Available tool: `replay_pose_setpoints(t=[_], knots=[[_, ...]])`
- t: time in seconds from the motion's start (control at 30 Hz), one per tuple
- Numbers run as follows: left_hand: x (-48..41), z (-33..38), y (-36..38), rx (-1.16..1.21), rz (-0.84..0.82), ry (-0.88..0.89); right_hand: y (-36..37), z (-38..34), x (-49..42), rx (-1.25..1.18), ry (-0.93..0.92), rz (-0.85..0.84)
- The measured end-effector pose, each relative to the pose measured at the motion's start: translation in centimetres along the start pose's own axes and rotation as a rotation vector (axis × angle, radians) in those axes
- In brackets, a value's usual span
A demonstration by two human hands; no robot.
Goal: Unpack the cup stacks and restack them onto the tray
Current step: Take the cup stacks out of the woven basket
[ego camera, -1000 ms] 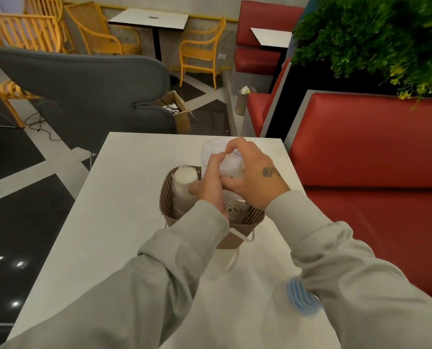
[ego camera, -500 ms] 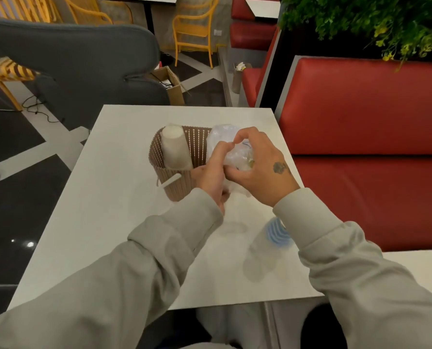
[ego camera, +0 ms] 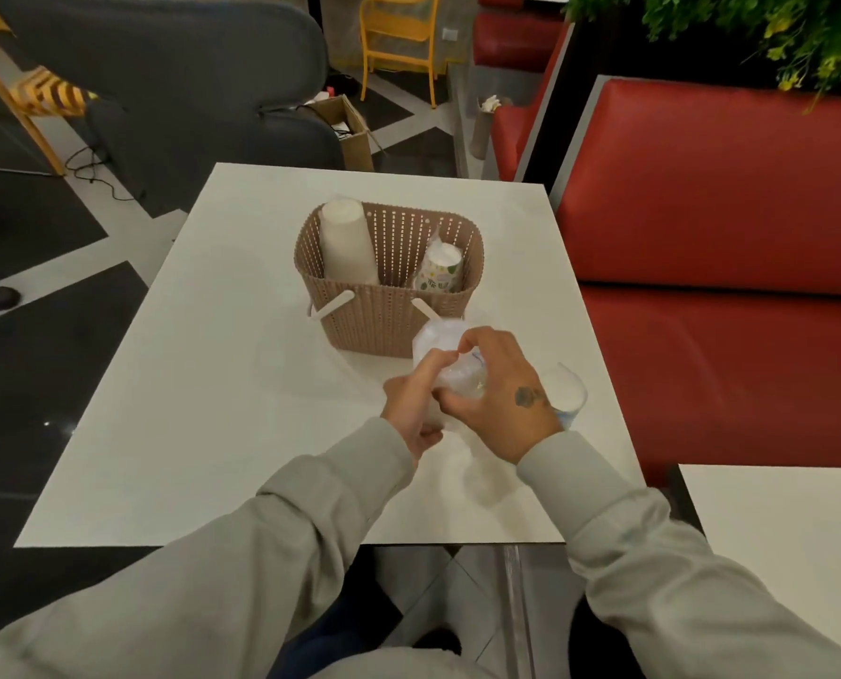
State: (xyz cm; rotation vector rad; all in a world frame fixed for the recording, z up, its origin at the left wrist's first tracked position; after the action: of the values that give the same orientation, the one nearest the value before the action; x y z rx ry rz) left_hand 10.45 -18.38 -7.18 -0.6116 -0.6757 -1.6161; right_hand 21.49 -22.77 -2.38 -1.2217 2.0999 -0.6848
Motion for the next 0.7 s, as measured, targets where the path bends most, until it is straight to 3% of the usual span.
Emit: replay_pose_setpoints(t=[0.2, 0.43, 0.6, 0.7], knots=[[-2.6, -2.2, -0.3, -0.169, 0.016, -0.063, 2.8, 2.8, 1.2, 0.018, 0.116, -0.099], [-3.8, -2.0, -1.0, -0.298, 0.016, -0.008, 4.4, 4.2, 1.5, 0.036, 0.113, -0.149], [-4.3, -1.0, -1.8, -0.559, 0.053, 0.097, 4.9, 4.6, 1.6, 0.137, 0.085, -0.191], [-4.3, -0.7, -2.5, -0.561, 0.032, 0.051, 5.3, 4.6, 1.7, 0.157, 0.065, -0.223]])
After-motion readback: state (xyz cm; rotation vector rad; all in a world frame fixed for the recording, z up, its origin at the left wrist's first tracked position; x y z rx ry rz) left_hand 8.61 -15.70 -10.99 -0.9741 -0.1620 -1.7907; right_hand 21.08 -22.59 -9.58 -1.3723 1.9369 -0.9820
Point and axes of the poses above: each hand's wrist, its own x-axis away from the middle knuckle, its own y-axis out of the palm, z = x × y, the point moved 3 cm from there along -x, towards the middle knuckle, and after that the axes turned 12 degrees about z, right-handed, at the moved point
